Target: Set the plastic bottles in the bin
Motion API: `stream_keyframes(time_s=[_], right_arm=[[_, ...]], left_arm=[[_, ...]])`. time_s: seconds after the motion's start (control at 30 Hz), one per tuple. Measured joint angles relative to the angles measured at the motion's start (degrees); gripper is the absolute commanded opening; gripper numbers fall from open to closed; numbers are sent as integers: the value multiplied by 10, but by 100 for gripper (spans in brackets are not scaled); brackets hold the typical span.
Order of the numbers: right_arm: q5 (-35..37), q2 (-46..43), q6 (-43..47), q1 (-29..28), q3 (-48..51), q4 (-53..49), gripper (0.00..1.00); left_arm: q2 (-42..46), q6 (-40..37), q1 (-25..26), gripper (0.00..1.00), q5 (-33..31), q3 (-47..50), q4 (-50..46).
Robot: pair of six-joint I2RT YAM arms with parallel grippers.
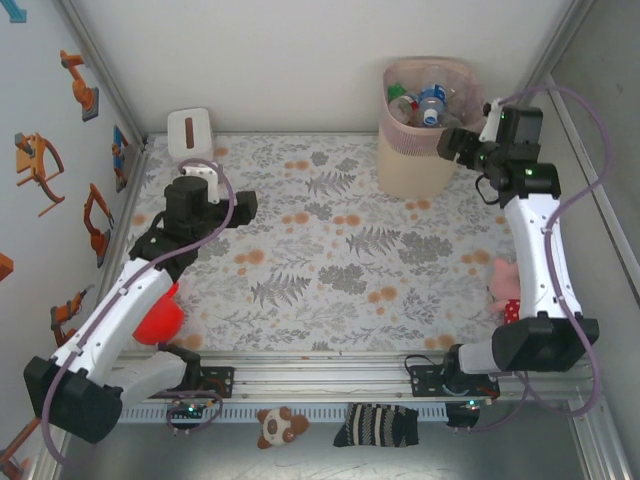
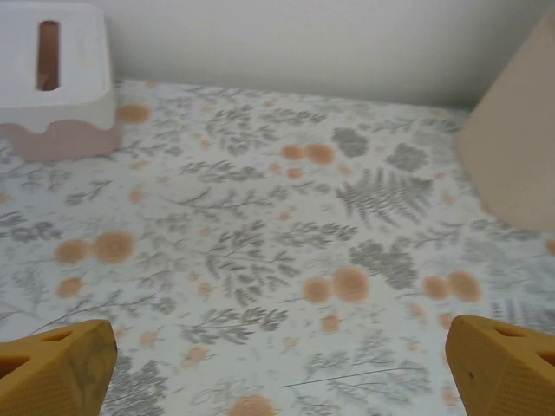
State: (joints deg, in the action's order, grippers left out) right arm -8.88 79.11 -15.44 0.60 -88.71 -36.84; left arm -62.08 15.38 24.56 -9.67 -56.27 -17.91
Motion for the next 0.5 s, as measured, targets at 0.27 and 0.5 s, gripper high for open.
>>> stream_keyframes(time_s=[0.27,0.5], right_arm=[[39,-49,25,0,215,123,100],[70,-31,69,0,415,307,100]], left_arm=[[-31,-36,-34,97,-110,79,37],[-30,-88,-89,97,-150,211,160]])
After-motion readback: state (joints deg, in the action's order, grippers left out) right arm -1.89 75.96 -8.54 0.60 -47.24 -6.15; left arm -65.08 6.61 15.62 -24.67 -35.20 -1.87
